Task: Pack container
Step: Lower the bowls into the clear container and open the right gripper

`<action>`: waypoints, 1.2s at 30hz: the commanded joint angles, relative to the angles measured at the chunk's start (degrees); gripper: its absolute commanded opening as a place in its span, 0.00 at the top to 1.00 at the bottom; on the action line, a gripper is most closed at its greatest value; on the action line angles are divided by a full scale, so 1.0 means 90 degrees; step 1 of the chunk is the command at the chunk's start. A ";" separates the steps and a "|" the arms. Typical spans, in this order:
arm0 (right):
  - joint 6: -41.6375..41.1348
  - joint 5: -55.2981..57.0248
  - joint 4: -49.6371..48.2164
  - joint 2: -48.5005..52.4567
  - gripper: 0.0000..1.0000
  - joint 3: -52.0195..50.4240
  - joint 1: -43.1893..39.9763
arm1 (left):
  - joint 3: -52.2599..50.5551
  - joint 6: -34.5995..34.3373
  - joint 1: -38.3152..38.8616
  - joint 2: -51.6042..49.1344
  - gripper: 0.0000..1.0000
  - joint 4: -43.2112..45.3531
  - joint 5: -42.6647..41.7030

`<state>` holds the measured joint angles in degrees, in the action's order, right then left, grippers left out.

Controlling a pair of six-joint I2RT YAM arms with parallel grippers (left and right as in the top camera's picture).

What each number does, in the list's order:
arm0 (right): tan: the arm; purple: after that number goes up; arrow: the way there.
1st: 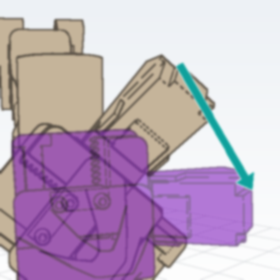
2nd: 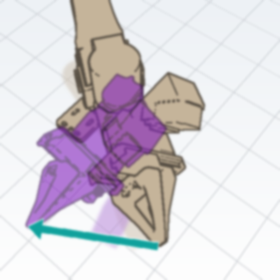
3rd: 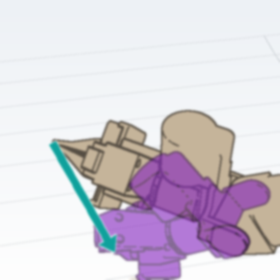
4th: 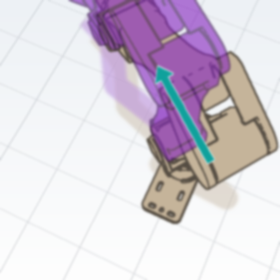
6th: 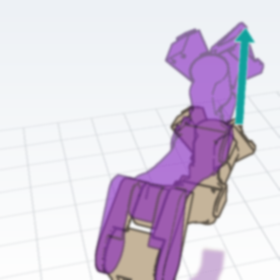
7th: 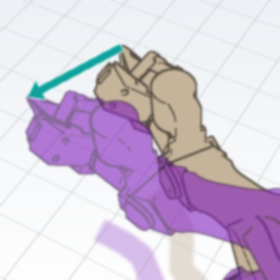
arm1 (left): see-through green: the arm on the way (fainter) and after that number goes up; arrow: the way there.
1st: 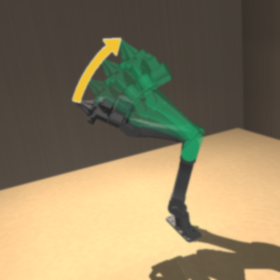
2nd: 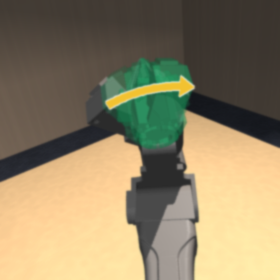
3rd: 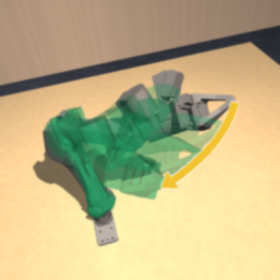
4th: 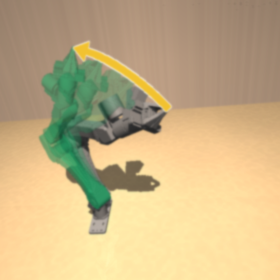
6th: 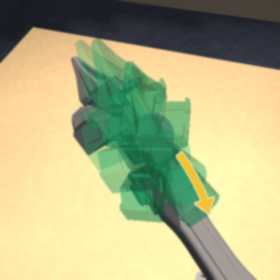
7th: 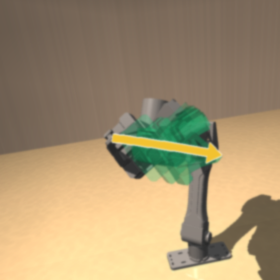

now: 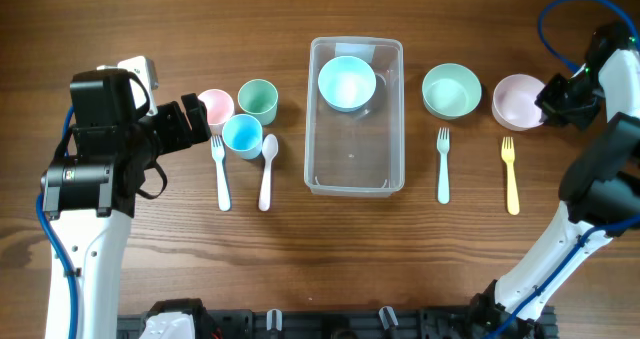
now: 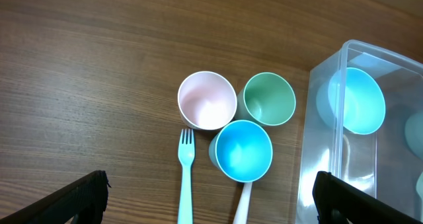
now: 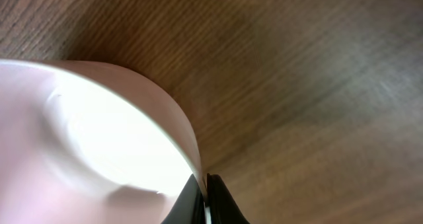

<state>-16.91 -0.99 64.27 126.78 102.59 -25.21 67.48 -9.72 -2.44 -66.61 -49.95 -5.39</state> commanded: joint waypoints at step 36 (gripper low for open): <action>0.0500 -0.0748 -0.1236 -0.0306 0.70 0.0697 0.4597 | 0.0121 0.0104 -0.0039 -0.0029 0.00 0.0015 0.0039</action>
<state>-16.62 -6.35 53.12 126.34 107.11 16.34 67.48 -9.69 -2.44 -66.61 -49.95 -5.39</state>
